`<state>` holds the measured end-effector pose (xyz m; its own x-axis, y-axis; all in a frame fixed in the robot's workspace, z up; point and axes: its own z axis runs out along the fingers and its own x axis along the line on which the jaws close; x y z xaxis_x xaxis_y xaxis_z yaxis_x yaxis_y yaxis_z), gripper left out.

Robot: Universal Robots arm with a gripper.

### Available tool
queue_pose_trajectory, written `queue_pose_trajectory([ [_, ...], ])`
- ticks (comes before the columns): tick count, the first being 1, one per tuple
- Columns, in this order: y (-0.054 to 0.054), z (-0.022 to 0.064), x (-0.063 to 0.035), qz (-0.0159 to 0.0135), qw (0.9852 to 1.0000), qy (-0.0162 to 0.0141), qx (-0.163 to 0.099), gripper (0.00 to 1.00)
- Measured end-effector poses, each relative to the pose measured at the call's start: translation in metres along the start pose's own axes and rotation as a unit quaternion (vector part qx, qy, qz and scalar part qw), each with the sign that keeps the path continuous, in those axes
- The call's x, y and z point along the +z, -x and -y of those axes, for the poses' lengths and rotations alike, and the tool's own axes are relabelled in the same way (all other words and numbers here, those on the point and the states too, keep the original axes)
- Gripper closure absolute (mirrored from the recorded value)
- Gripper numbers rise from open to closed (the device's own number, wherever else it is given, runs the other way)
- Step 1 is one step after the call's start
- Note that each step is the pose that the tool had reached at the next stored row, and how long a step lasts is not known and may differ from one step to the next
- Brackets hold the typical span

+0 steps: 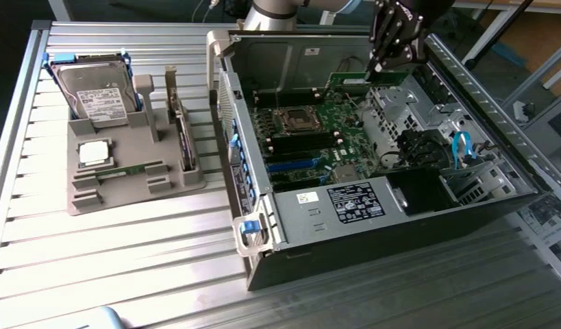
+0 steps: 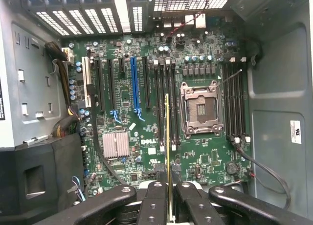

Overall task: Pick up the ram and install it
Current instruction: 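Insert the ram into the slot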

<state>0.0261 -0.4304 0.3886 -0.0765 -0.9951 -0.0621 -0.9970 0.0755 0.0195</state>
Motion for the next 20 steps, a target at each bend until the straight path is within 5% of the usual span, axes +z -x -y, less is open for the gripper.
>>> queue_pose_trajectory([
  [20,-0.0005,0.0002,0.0084,0.0,1.0,0.0,0.0,0.86],
])
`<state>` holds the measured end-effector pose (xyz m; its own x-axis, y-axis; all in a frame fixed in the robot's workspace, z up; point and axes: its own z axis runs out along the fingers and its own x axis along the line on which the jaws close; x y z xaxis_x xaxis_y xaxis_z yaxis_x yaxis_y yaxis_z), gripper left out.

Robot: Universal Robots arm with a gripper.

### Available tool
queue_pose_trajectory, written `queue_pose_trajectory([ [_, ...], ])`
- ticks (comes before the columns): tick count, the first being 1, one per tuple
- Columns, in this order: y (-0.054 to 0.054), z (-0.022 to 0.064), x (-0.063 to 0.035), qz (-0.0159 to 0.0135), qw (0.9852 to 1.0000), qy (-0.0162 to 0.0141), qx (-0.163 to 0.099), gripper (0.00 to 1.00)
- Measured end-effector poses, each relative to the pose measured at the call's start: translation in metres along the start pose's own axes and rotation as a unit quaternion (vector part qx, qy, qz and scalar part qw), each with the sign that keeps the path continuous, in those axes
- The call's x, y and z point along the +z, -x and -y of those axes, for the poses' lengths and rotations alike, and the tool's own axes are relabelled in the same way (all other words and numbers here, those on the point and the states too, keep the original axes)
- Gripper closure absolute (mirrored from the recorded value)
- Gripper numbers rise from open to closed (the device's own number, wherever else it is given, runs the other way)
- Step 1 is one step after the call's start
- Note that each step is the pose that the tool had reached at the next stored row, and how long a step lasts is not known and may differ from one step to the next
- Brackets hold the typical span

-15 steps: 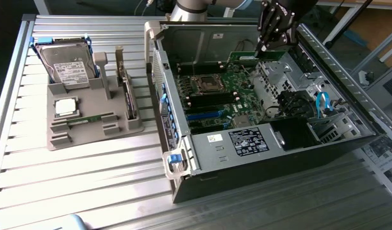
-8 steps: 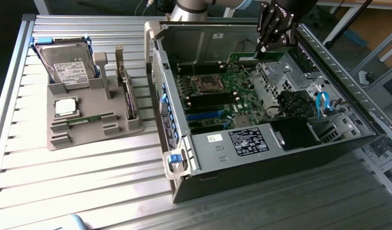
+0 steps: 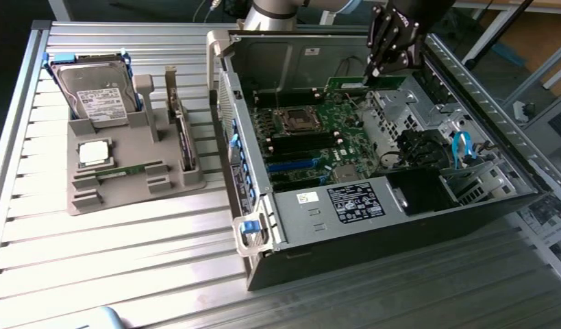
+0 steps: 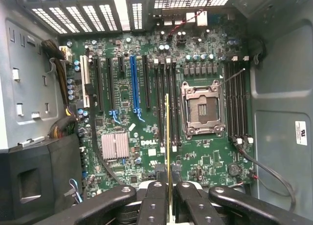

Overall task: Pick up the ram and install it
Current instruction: 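Insert the ram into the slot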

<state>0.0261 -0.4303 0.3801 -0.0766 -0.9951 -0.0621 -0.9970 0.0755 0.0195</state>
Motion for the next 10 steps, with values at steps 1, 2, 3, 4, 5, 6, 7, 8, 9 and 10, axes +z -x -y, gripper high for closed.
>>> queue_pose_trajectory([
  [1,0.0,0.0,0.0004,0.0,1.0,0.0,0.0,0.86],
  [2,-0.0001,0.0,0.0009,0.0,1.0,0.0,0.0,0.86],
  [3,-0.0001,0.0001,0.0013,0.0,1.0,0.0,0.0,0.86],
  [4,-0.0001,0.0001,0.0017,0.0,1.0,0.0,0.0,0.86],
  [5,-0.0001,0.0,0.0021,0.0,1.0,0.0,0.0,0.86],
  [6,-0.0002,0.0001,0.0025,0.0,1.0,0.0,0.0,0.86],
  [7,-0.0002,0.0001,0.0031,0.0,1.0,0.0,0.0,0.86],
  [8,-0.0002,0.0001,0.0035,0.0,1.0,0.0,0.0,0.86],
  [9,-0.0003,0.0001,0.004,0.0,1.0,0.0,0.0,0.86],
  [10,-0.0003,0.0001,0.0045,0.0,1.0,0.0,0.0,0.86],
])
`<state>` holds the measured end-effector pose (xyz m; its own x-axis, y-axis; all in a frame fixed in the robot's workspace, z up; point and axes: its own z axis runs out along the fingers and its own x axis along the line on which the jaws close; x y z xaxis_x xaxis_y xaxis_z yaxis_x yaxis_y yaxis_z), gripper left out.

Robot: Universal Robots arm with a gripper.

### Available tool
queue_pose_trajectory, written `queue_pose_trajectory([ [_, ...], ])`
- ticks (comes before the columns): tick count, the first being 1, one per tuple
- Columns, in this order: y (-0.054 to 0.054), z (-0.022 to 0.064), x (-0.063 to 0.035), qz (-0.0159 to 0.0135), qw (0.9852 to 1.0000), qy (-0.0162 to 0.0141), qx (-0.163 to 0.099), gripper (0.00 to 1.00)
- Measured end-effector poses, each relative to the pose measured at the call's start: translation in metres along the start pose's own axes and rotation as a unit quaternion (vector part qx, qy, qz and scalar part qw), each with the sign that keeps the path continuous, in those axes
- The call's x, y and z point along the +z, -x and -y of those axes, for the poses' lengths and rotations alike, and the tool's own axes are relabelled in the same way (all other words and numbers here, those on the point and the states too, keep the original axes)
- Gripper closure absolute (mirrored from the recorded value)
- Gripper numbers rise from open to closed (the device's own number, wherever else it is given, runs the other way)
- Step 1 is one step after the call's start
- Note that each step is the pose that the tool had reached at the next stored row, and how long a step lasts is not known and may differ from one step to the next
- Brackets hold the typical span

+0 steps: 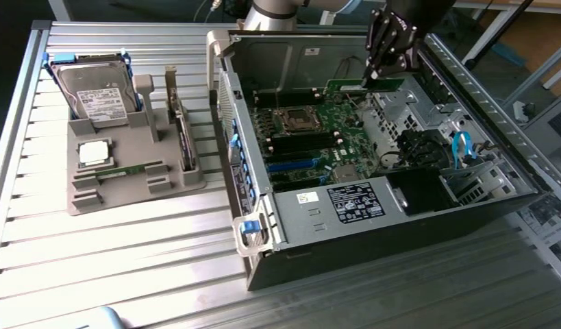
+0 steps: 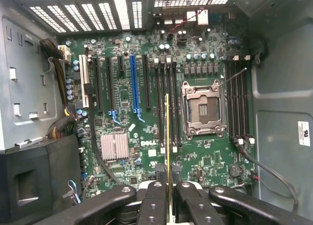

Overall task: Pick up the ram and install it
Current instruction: 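Insert the ram into the slot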

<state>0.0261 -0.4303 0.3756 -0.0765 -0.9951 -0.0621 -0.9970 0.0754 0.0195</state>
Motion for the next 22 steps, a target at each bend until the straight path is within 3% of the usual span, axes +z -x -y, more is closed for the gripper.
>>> queue_pose_trajectory([
  [22,-0.001,0.0002,0.0126,0.0,1.0,0.0,0.0,0.86],
])
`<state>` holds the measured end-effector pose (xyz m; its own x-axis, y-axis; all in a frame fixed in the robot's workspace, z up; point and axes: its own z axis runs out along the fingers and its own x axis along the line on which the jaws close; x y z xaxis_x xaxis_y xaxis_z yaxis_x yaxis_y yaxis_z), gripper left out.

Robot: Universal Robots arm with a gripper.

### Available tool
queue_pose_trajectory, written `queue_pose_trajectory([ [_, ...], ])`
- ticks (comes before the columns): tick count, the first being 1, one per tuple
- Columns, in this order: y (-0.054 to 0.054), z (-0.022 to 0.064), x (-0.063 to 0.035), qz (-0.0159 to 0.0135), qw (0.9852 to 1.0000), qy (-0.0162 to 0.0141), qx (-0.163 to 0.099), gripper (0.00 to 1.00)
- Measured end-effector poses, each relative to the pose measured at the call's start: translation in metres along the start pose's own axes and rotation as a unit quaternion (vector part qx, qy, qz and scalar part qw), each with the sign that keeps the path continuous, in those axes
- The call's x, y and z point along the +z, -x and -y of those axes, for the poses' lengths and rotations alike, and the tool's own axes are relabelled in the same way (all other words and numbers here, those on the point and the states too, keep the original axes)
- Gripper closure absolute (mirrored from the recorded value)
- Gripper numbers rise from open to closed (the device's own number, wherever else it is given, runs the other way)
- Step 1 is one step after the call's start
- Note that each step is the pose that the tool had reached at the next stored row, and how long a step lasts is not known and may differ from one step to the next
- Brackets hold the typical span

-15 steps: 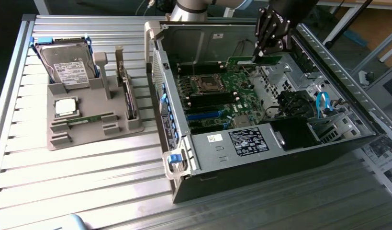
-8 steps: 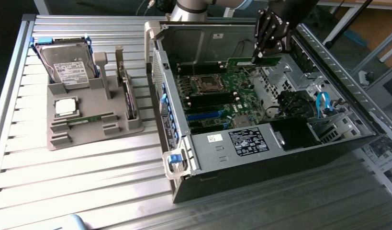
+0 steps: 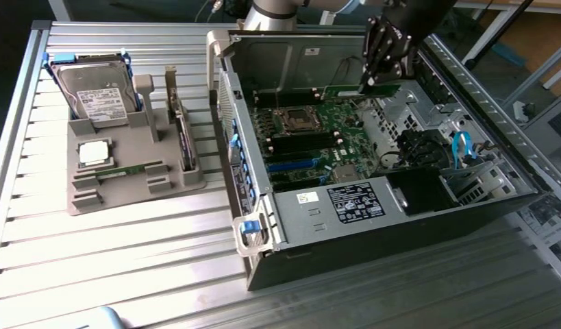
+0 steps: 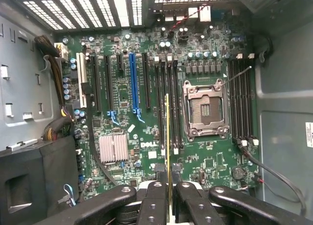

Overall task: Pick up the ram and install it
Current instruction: 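Insert the ram into the slot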

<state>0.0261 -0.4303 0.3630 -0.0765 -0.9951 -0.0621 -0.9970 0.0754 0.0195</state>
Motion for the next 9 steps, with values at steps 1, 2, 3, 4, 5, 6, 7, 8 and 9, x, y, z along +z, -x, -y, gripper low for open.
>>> queue_pose_trajectory([
  [1,0.0,0.0,0.0005,0.0,1.0,0.0,0.0,0.86],
  [2,0.0,0.0,0.001,0.0,1.0,0.0,0.0,0.86],
  [3,-0.0001,0.0,0.0015,0.0,1.0,0.0,0.0,0.86],
  [4,-0.0001,0.0,0.0021,0.0,1.0,0.0,0.0,0.86],
  [5,-0.0002,0.0,0.0028,0.0,1.0,0.0,0.0,0.86],
  [6,-0.0002,0.0001,0.0034,0.0,1.0,0.0,0.0,0.86],
  [7,-0.0003,0.0001,0.004,0.0,1.0,0.0,0.0,0.86],
  [8,-0.0003,0.0001,0.0045,0.0,1.0,0.0,0.0,0.86],
  [9,-0.0003,0.0001,0.0051,0.0,1.0,0.0,0.0,0.86],
])
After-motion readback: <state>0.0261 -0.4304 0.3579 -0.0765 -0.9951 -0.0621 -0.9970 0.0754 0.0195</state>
